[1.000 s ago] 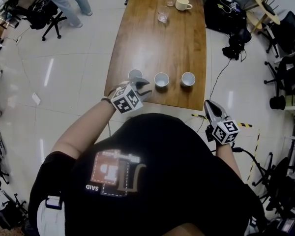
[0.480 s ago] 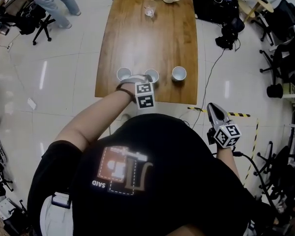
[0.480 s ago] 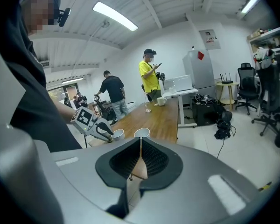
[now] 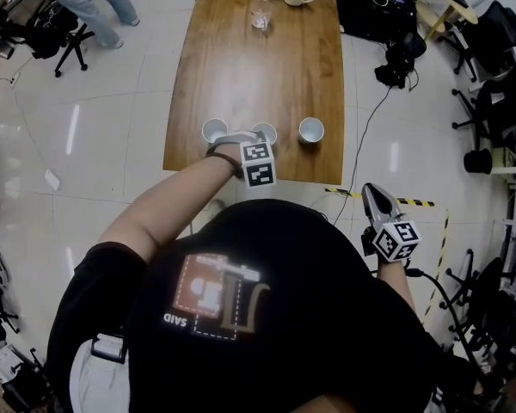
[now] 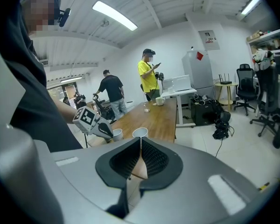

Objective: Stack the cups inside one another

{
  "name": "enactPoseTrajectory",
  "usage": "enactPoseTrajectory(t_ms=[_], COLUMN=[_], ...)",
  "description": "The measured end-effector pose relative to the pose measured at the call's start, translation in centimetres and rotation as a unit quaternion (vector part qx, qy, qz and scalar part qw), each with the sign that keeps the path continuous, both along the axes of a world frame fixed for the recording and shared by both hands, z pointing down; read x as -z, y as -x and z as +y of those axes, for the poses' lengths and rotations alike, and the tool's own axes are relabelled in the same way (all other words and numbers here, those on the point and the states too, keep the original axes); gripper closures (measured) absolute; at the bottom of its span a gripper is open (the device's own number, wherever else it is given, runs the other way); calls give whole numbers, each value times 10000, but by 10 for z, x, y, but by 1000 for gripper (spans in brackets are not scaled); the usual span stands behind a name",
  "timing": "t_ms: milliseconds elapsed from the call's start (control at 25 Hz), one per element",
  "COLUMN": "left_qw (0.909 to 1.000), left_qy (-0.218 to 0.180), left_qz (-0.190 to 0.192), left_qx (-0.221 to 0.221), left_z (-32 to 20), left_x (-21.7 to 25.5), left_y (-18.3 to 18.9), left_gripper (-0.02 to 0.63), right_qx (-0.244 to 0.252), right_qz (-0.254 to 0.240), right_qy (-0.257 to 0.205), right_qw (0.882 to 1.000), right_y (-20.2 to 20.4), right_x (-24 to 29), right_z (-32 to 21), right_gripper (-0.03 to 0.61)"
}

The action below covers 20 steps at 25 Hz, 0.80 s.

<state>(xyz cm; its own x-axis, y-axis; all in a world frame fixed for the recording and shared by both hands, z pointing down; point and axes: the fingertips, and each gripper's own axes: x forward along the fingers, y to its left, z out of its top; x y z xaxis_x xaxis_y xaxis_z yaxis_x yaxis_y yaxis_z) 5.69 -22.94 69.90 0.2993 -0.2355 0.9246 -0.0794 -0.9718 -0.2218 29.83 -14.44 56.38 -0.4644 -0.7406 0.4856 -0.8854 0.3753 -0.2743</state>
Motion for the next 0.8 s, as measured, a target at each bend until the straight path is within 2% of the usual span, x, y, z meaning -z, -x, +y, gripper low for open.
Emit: enactPoseTrajectory(t_ms=[280,520,640,800], left_qw=[9982,9918,9893,9882], left_qy=[-109,-317,-435,-490], left_qz=[393,748,698,429], left_qx=[441,989,1203,1386], left_z=[-10,-22,-26,-28], left_x=[32,87,105,103], left_y=[18,59,91,129], left_gripper=[601,601,601,601], right_qx=[302,570,692,840], right_qz=[-34,-90,-131,-155], right_qy=[-47,-90,-128,-167], right_qw=[9995,9983,9974,9962], right_y=[23,47,61,75], right_x=[-1,-1,-1,-1], right_z=[-17,-36,-44,-51], right_gripper=[552,552,552,552])
